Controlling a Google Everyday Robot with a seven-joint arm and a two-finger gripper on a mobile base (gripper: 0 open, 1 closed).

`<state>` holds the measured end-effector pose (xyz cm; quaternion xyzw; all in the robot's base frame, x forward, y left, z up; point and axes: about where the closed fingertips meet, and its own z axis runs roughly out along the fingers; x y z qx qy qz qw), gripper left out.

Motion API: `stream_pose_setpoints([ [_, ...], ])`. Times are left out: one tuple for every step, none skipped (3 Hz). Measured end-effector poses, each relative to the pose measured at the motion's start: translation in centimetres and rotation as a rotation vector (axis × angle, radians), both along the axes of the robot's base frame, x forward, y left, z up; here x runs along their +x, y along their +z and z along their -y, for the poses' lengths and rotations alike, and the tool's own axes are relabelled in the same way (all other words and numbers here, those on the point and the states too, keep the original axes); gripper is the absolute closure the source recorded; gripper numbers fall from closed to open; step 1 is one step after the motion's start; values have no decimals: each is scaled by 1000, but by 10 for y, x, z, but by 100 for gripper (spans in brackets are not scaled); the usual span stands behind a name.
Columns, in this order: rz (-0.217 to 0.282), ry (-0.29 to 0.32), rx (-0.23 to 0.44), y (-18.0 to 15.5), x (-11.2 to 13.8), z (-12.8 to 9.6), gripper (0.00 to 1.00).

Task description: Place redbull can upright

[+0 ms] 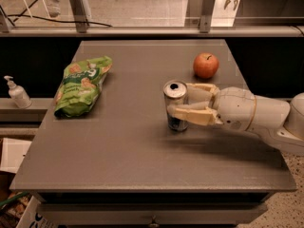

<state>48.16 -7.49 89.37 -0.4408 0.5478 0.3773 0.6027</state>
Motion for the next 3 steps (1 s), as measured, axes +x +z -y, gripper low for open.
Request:
stream_pose_setpoints([
  [-8, -21, -4, -1, 0, 4, 59],
  [-21, -64, -21, -1, -1, 14, 36],
  [-29, -89, -35, 0, -2, 21, 13],
])
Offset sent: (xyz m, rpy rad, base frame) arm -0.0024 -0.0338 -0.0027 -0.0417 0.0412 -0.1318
